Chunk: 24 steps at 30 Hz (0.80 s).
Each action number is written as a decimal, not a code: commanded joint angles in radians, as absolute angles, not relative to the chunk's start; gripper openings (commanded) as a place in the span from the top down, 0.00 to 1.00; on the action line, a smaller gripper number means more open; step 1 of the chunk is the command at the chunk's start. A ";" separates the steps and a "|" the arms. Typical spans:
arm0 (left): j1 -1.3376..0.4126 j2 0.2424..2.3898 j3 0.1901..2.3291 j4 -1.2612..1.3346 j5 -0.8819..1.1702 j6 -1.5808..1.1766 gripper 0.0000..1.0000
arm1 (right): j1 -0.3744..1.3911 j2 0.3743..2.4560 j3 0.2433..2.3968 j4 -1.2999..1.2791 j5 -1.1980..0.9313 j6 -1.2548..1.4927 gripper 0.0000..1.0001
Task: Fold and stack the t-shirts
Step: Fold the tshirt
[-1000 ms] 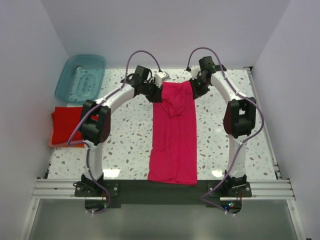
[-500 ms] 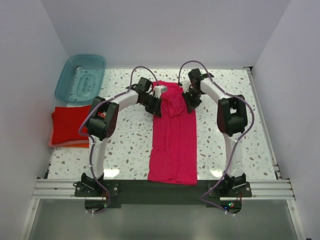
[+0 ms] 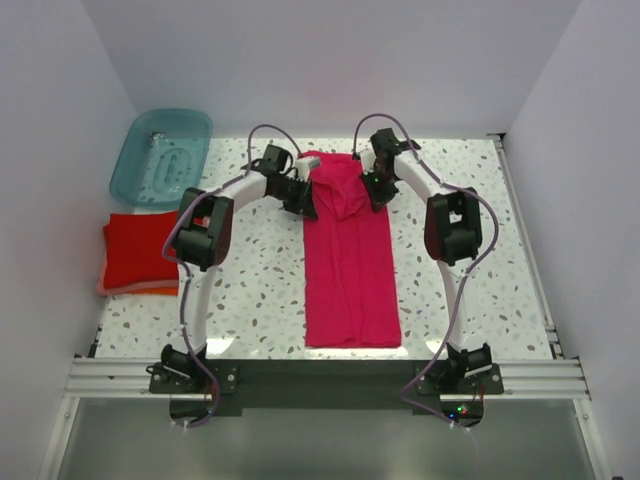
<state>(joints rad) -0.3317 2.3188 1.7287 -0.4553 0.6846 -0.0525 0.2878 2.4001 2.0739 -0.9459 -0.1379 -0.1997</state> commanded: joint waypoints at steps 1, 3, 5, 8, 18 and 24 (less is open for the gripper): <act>-0.290 2.408 1.781 -0.449 0.577 -0.043 0.89 | 0.284 2.483 2.141 -0.858 -0.029 -0.196 1.00; -0.279 2.442 1.831 -0.462 0.580 -0.041 0.89 | 0.284 2.502 2.170 -0.842 -0.009 -0.193 1.00; -0.275 2.474 1.882 -0.478 0.566 -0.020 0.89 | 0.282 2.528 2.215 -0.835 -0.003 -0.187 1.00; -0.259 2.519 1.943 -0.486 0.548 -0.014 0.89 | 0.284 2.559 2.259 -0.816 -0.003 -0.183 1.00; -0.232 2.579 2.080 -0.482 0.522 -0.005 0.86 | 0.284 2.603 2.368 -0.773 0.008 -0.158 0.86; -0.229 2.416 1.993 -0.370 0.557 0.061 0.58 | 0.284 2.450 2.341 -0.708 -0.064 -0.147 0.63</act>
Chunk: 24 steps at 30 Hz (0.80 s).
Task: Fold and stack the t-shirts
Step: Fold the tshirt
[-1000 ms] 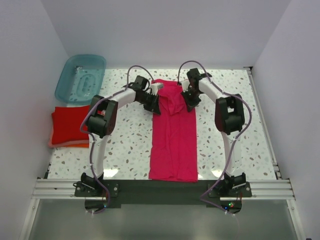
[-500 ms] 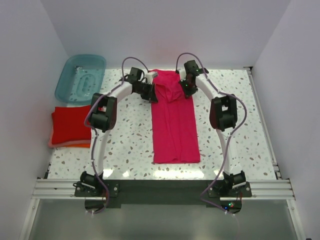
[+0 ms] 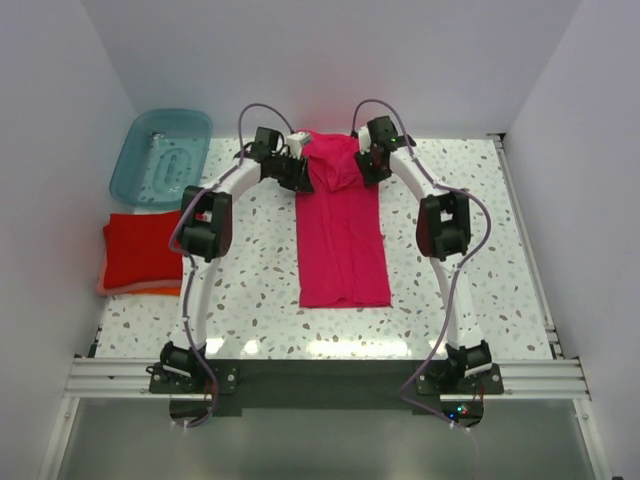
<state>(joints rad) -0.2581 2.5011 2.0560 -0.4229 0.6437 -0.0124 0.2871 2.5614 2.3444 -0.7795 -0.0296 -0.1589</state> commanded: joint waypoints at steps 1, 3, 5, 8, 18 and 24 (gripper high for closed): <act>-0.229 2.374 1.961 -0.336 0.569 0.075 0.53 | 0.284 2.377 2.324 -0.686 -0.086 -0.150 0.59; -0.229 2.243 1.870 -0.233 0.574 0.089 0.39 | 0.284 2.303 2.277 -0.625 -0.107 -0.176 0.53; -0.229 2.128 1.826 -0.186 0.592 0.130 0.28 | 0.285 2.190 2.246 -0.586 -0.144 -0.213 0.39; -0.229 1.987 1.769 -0.161 0.621 0.221 0.11 | 0.284 2.055 2.183 -0.526 -0.167 -0.256 0.31; -0.238 1.634 1.510 -0.288 0.836 0.469 0.00 | 0.287 1.680 1.786 -0.802 -0.466 -0.734 0.18; -0.371 1.352 1.050 -0.433 0.813 0.822 0.00 | 0.290 1.459 1.360 -0.914 -0.578 -0.946 0.16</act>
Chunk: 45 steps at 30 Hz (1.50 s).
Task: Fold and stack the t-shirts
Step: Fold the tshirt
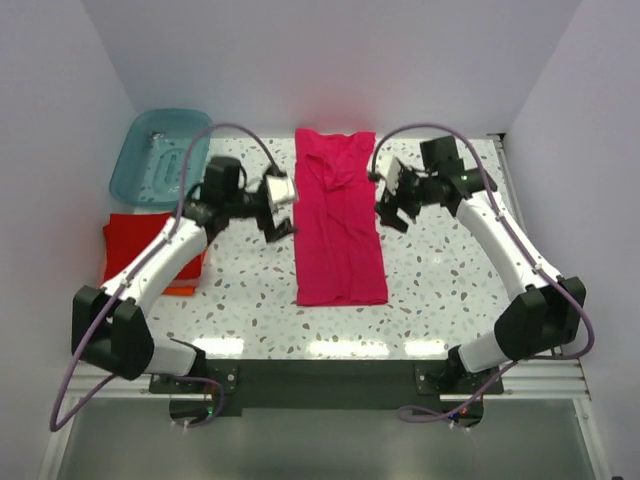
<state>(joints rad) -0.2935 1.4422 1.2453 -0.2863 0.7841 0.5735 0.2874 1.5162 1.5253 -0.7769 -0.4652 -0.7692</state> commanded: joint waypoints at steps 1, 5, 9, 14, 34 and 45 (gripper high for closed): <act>-0.452 1.274 0.919 -0.407 0.764 0.842 0.01 | 0.294 1.413 1.311 -0.916 -0.586 -0.966 0.17; -0.644 1.151 0.655 -0.218 0.637 0.825 0.12 | 0.359 1.344 1.105 -0.920 -0.574 -1.063 0.25; -0.759 1.184 0.533 -0.039 0.557 0.763 0.29 | 0.426 1.309 0.899 -0.780 -0.532 -1.071 0.36; -0.793 1.256 0.505 0.060 0.509 0.762 0.44 | 0.502 1.330 0.799 -0.661 -0.500 -1.057 0.45; -0.796 1.479 0.632 -0.101 0.434 0.977 0.66 | 0.595 1.454 0.700 -0.508 -0.388 -1.132 0.56; -0.799 1.415 0.618 -0.242 0.535 1.022 0.89 | 0.693 1.373 0.604 -0.459 -0.354 -1.052 1.00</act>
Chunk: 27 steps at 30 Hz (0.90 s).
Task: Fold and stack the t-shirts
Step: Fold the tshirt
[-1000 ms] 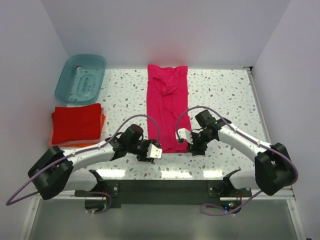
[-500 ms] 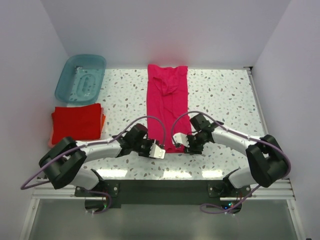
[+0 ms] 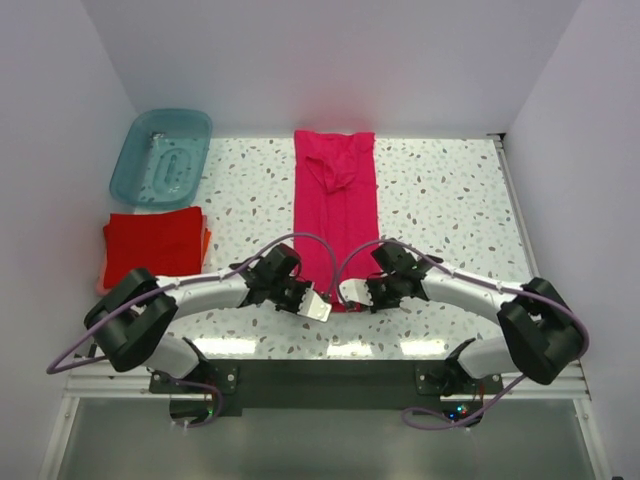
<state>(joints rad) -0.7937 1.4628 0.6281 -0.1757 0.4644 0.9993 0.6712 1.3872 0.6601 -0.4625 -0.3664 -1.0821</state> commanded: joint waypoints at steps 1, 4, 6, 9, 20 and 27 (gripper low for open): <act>-0.799 1.398 0.609 -0.245 0.552 1.011 0.91 | 0.696 1.356 0.600 -0.472 -0.360 -1.046 1.00; -0.802 1.320 0.607 -0.259 0.613 0.967 1.00 | 0.710 1.258 0.607 -0.529 -0.402 -1.019 1.00; -0.801 1.292 0.612 -0.271 0.643 0.945 1.00 | 0.726 1.191 0.623 -0.573 -0.423 -0.994 1.00; -0.801 1.252 0.624 -0.290 0.647 0.939 1.00 | 0.727 1.149 0.653 -0.609 -0.443 -0.951 1.00; -0.603 1.391 0.850 -0.385 0.693 1.097 1.00 | 0.600 1.273 0.814 -0.603 -0.491 -1.058 1.00; -0.487 1.568 1.055 -0.431 0.727 1.190 1.00 | 0.482 1.515 1.082 -0.641 -0.543 -1.161 1.00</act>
<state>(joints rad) -0.5343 1.5181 0.9592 -0.3954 0.6743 1.1168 0.5190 1.4559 0.9607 -0.6315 -0.4713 -1.0798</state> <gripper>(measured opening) 0.034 0.025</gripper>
